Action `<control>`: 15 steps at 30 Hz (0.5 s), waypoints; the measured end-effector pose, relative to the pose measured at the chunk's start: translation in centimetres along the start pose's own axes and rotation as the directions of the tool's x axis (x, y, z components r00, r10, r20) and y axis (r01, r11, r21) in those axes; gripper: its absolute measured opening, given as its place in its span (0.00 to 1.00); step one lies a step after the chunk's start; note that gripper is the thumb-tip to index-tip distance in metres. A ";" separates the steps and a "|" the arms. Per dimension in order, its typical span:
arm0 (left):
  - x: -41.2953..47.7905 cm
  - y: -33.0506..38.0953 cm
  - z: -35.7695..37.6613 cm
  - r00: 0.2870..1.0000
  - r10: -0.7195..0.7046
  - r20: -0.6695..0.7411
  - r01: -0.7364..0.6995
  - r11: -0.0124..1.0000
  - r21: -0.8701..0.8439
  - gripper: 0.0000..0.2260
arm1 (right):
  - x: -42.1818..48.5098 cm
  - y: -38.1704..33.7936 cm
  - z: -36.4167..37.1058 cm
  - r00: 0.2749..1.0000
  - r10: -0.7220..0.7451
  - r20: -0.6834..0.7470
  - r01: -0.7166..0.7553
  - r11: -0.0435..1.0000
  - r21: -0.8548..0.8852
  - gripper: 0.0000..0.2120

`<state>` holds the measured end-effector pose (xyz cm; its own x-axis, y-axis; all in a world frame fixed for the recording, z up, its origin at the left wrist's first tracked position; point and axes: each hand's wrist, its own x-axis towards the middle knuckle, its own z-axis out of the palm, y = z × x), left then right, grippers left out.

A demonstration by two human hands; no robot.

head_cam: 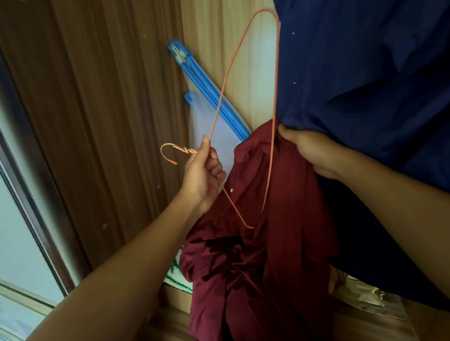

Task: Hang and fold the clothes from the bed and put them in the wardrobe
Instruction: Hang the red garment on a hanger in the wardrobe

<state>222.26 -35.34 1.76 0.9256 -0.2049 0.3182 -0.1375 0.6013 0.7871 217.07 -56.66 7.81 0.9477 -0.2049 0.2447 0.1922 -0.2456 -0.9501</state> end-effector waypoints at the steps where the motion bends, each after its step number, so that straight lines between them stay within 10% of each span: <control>1: 0.1 -0.1 0.1 1.000 0.022 0.013 -0.022 1.000 0.019 0.18 | -0.1 -0.2 0.0 1.000 0.002 -0.004 -0.002 0.998 0.058 0.19; 15: 0.1 -2.5 -4.6 0.987 0.162 -0.009 -0.134 0.845 0.518 0.23 | -1.3 -5.6 -3.8 0.991 -0.046 -0.126 0.102 0.873 0.476 0.15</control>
<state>224.28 -33.32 -2.59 0.8941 -0.0981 0.4369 -0.4229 0.1358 0.8959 213.76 -58.66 13.53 0.8979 -0.3115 0.3109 0.3856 0.2161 -0.8970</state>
